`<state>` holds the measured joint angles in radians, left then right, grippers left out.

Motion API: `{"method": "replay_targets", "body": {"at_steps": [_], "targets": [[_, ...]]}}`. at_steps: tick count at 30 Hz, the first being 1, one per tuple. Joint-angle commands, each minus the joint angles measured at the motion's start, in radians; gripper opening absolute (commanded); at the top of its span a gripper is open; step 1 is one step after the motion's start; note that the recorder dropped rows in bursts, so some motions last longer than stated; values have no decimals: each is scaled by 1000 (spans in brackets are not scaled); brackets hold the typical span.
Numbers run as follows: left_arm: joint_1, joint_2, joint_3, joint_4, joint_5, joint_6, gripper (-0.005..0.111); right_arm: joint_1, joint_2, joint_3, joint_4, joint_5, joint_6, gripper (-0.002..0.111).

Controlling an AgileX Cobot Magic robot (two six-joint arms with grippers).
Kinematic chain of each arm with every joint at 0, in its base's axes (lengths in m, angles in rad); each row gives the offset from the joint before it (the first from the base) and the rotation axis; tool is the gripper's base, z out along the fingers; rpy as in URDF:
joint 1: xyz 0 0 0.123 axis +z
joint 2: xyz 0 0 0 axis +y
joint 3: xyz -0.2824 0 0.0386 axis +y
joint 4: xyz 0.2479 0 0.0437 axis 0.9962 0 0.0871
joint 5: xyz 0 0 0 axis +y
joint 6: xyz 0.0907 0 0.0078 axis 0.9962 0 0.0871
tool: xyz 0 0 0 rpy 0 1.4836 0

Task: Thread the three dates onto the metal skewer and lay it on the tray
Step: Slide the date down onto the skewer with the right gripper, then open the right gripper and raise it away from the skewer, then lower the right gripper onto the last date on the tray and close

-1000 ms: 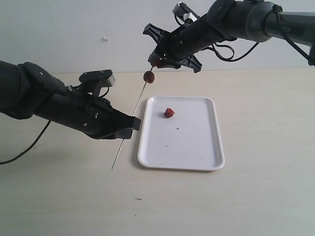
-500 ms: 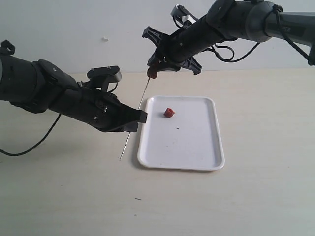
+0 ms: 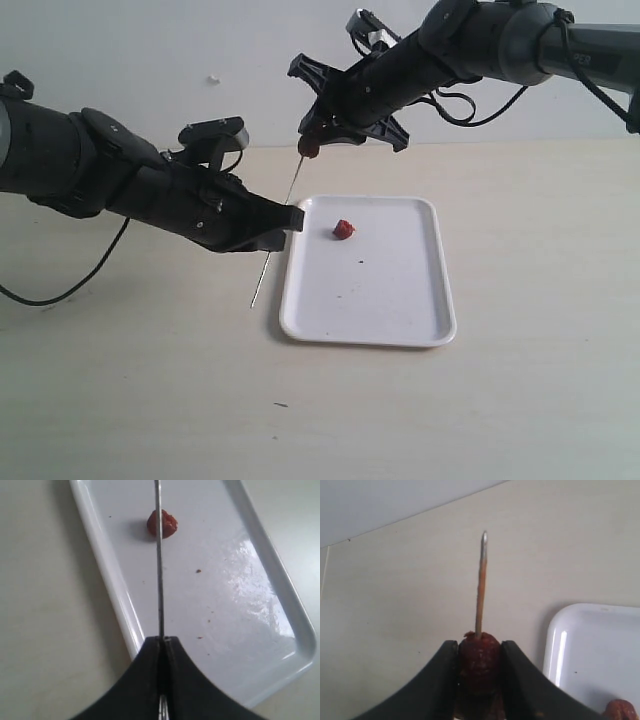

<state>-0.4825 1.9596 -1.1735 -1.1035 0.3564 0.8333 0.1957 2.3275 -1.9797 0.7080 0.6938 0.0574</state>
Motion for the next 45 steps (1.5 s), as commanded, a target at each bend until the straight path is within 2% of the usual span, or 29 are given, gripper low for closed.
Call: {"method": "replay_targets", "body": {"at_steps": [1,4,8,13,19,24,27,30,33,36,40,45], "targets": [[-5,-4,-16,11,-36,5,0,1,-9,-1,-7,30,-12,29],[-5,-4,-16,52,-36,5,0,1,-9,-1,-7,39,-14,34],[-5,-4,-16,82,-24,5,0,-1,-9,-1,-7,55,-21,51],[-3,-4,-4,151,-29,3,0,-12,-13,-1,-7,85,-27,60],[54,-6,2,162,-16,3,0,-34,-57,-1,-13,154,-81,60],[159,-6,2,267,71,5,0,-58,-140,-1,-76,186,-288,60],[240,-8,2,272,126,5,0,-58,-189,-1,-237,206,-348,60],[303,-11,2,272,189,48,0,-58,-202,-1,-362,303,-407,60],[345,-14,2,199,220,126,0,-56,-184,-1,-382,466,-546,60],[358,-28,2,95,256,213,0,-56,-156,-1,-367,469,-541,60],[358,-43,2,59,306,288,0,-34,-112,-1,-370,453,-481,59],[358,-44,2,45,325,316,0,34,-56,-1,-563,412,-483,59]]}}
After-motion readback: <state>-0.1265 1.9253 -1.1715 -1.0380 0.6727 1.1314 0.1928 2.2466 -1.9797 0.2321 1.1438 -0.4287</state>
